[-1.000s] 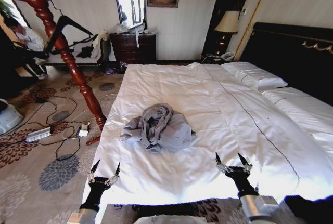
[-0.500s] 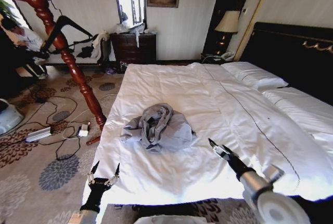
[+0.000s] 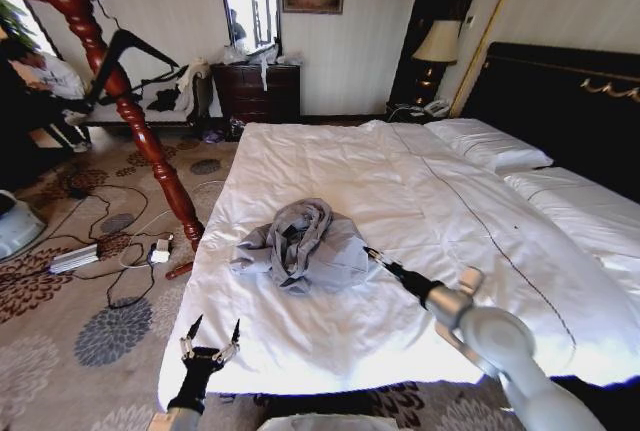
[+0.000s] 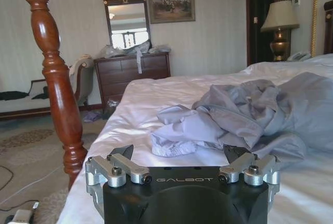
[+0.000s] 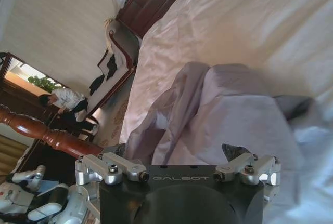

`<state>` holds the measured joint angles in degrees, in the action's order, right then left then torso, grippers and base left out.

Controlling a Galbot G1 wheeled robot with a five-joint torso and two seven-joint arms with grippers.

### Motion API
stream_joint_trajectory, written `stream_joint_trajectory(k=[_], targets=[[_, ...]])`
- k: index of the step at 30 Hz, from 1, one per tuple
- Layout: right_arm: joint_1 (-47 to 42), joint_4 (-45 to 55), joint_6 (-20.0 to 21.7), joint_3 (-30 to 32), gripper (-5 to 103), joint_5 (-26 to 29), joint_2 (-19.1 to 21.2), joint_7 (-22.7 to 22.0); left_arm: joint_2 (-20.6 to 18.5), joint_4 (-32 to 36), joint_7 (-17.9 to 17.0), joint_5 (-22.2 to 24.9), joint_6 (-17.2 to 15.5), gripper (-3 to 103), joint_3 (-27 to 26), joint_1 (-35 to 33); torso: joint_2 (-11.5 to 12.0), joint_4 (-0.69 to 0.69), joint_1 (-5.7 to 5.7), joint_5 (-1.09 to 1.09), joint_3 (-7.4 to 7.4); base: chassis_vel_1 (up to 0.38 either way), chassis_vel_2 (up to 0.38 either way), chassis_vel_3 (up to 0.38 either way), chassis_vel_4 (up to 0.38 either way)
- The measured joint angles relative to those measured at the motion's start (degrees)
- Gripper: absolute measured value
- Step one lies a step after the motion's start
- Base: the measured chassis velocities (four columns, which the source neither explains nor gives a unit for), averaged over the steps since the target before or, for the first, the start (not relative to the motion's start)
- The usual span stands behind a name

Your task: Pick up the clothes from the bed and hang them on the clothes hanger.

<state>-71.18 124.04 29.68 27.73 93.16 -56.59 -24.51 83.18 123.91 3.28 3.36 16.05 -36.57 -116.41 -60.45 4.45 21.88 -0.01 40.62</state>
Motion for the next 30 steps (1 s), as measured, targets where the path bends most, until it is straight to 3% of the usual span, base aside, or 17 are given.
stream_joint_trajectory(k=[7,15,30], targets=[[11.4,-7.8,1.6,-7.5,100,1.2,-6.6,-4.2,0.7,0.1,-0.2,0.1,-0.2,98,-0.6,0.0,0.0,0.02,0.00,-0.01,0.00,0.000,0.000,0.000,0.000],[18.3,-15.6,2.8,-12.4,100,0.4,-14.5,-7.4,1.0,-0.3,-0.3,0.7,-0.3,98,-0.4,0.1,0.0,0.00,0.00,-0.01,0.00,0.000,0.000,0.000,0.000],[23.6,-21.4,5.9,-14.7,100,-2.0,-17.3,-9.0,0.2,-1.4,-0.3,2.7,0.3,98,-2.2,-0.3,0.0,0.02,0.00,0.00,-0.01,0.000,0.000,0.000,0.000]])
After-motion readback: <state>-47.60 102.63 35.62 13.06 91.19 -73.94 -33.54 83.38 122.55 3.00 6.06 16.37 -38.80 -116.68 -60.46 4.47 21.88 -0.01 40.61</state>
